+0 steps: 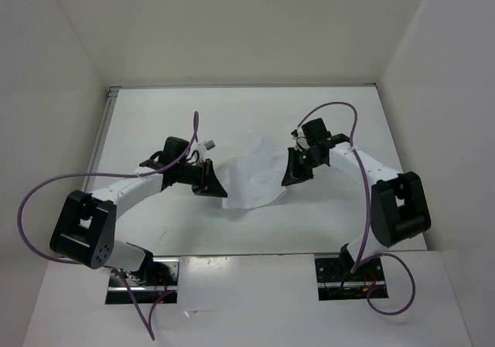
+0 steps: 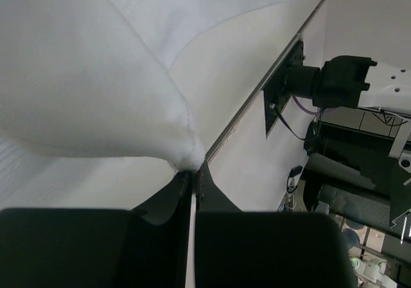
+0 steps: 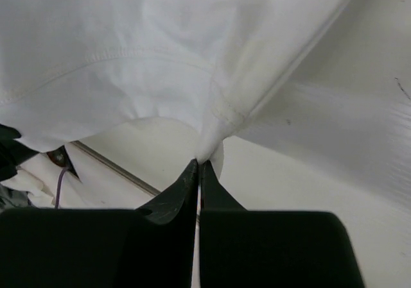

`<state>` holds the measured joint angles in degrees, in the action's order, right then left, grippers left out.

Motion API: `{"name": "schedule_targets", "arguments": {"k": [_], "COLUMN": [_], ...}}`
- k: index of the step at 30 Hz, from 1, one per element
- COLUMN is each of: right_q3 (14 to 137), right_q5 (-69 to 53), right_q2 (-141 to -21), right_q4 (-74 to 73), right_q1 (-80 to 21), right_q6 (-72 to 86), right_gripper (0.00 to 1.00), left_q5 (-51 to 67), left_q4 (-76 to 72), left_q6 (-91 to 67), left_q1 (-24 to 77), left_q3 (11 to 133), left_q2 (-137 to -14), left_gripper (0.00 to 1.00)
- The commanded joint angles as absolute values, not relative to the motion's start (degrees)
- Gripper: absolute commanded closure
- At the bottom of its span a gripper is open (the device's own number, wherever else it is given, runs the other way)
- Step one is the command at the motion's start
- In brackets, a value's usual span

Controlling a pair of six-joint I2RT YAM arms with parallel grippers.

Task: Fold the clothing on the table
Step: Flatten the skirt out

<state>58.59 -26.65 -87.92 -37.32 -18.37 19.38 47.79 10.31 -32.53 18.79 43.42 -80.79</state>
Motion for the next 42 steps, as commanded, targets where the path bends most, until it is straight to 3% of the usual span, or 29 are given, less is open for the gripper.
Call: {"name": "schedule_targets", "arguments": {"k": [1, 4, 10, 14, 25, 32, 42], "right_q3": [58.45, 59.76, 59.77, 59.77, 61.52, 66.87, 92.69], "right_q5": [-18.85, -7.86, -1.76, -3.49, -17.57, -15.31, 0.61], "right_q2": [-88.33, -87.81, -83.06, -80.95, -79.28, -74.0, -77.87], "right_q4": [-38.4, -41.57, -42.1, -41.48, -38.94, -38.94, -40.61], "right_q1": [-17.94, -14.35, -9.23, -7.82, -12.56, -13.18, -13.18], "right_q6": [20.38, 23.9, 26.81, 27.33, 25.58, 24.96, 21.98], "right_gripper": [1.0, 1.0, 1.0, 1.0, 1.0, 1.0, 1.0], "left_q5": [43.99, 31.68, 23.39, 24.69, 41.45, 43.15, 38.23], "left_q4": [12.55, 18.19, 23.8, 24.61, 16.09, 17.4, 23.28], "left_q6": [-31.81, -35.15, -40.61, -39.11, -36.13, -34.01, -33.49], "left_q1": [18.2, 14.6, 7.31, 5.1, 7.55, 9.49, 9.49], "left_q3": [45.26, 44.83, 43.24, 43.24, 44.99, 55.88, 90.13], "left_q2": [-81.21, -78.68, -65.67, -63.63, -72.94, -74.7, -86.3], "left_gripper": [1.0, 1.0, 1.0, 1.0, 1.0, 1.0, 0.98]}}
